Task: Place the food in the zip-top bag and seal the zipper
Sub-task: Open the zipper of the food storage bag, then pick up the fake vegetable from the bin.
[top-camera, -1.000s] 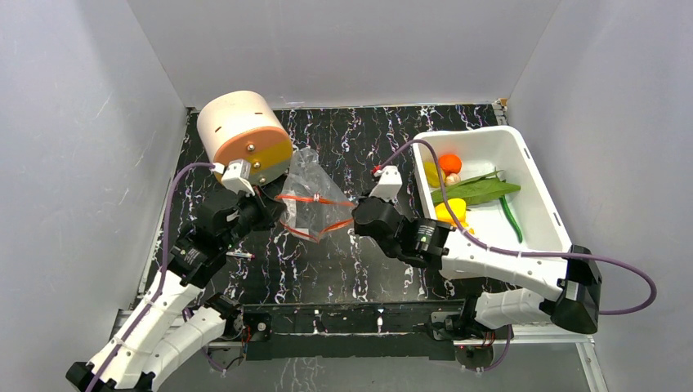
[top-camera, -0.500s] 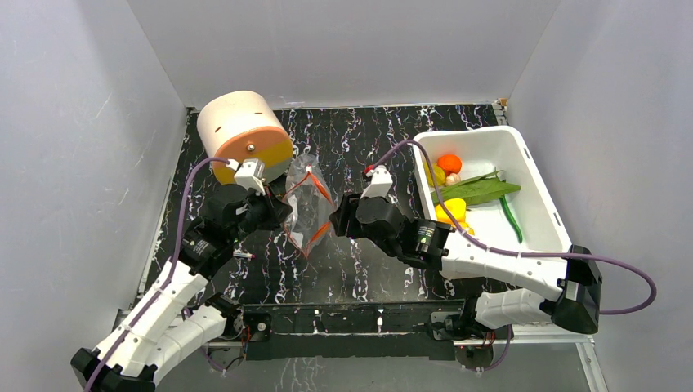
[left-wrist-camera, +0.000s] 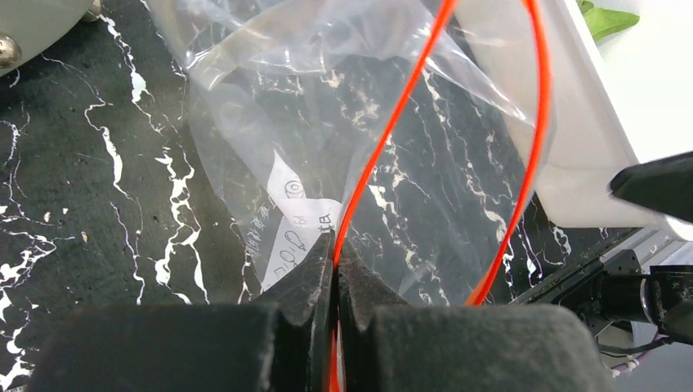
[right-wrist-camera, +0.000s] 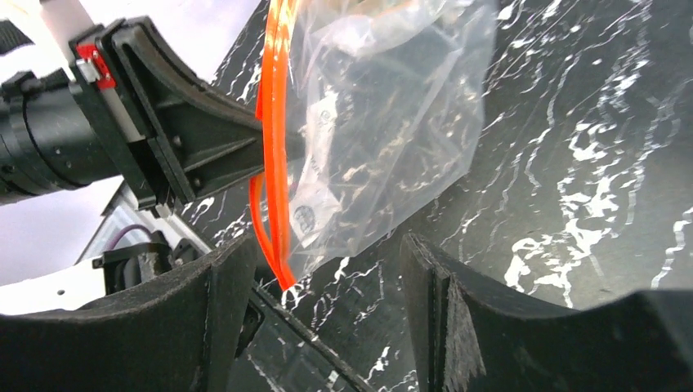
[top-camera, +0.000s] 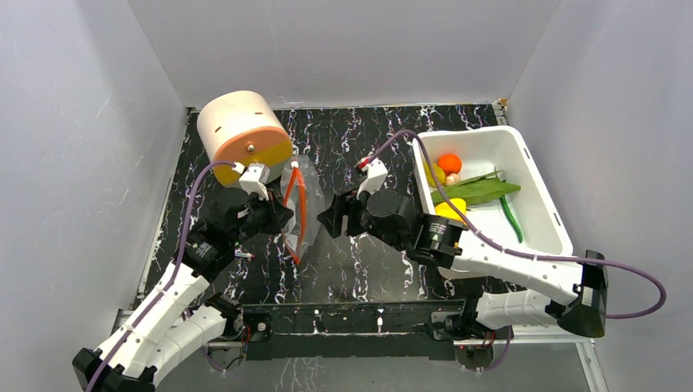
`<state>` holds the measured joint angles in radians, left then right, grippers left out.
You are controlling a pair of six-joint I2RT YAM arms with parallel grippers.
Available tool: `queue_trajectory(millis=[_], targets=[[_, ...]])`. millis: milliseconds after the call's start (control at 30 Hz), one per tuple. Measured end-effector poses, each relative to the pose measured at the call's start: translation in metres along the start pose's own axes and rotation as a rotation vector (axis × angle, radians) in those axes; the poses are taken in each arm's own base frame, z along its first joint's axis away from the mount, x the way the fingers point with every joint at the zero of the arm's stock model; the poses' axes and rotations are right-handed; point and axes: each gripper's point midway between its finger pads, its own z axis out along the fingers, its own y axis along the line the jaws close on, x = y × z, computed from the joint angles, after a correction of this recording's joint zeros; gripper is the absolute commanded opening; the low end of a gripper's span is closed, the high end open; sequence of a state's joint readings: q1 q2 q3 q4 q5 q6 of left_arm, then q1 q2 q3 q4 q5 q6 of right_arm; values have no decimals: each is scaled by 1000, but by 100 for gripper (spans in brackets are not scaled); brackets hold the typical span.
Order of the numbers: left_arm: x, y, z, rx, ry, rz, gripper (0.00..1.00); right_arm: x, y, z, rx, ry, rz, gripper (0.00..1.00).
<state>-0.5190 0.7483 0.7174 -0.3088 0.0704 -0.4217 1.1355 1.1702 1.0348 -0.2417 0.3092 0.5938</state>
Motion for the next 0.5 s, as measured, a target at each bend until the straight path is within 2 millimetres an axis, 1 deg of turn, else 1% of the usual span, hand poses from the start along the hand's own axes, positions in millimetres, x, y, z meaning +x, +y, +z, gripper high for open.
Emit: queue_trajectory(millis=[67,167,200,267,367,433,500], targets=[[-2,0,-1,1,-12,8,0,-12,-3,-3,26,-20,-23,64],[-10,1,-3,1,-62,34,0,-36,-10,-8,73,-70,-55,64],[-14,2,-5,-3,-82,47,0,-45,-16,-9,92,-92,-65,65],[-24,3,-6,-15,-124,76,0,-54,-28,-12,130,-114,-78,65],[-43,5,-7,-48,-152,130,0,-67,-56,-13,213,-131,-92,65],[-60,1,-5,-57,-163,166,0,-76,-81,-12,277,-139,-99,66],[-69,-2,-2,-61,-157,190,0,-90,-109,-14,351,-152,-108,66]])
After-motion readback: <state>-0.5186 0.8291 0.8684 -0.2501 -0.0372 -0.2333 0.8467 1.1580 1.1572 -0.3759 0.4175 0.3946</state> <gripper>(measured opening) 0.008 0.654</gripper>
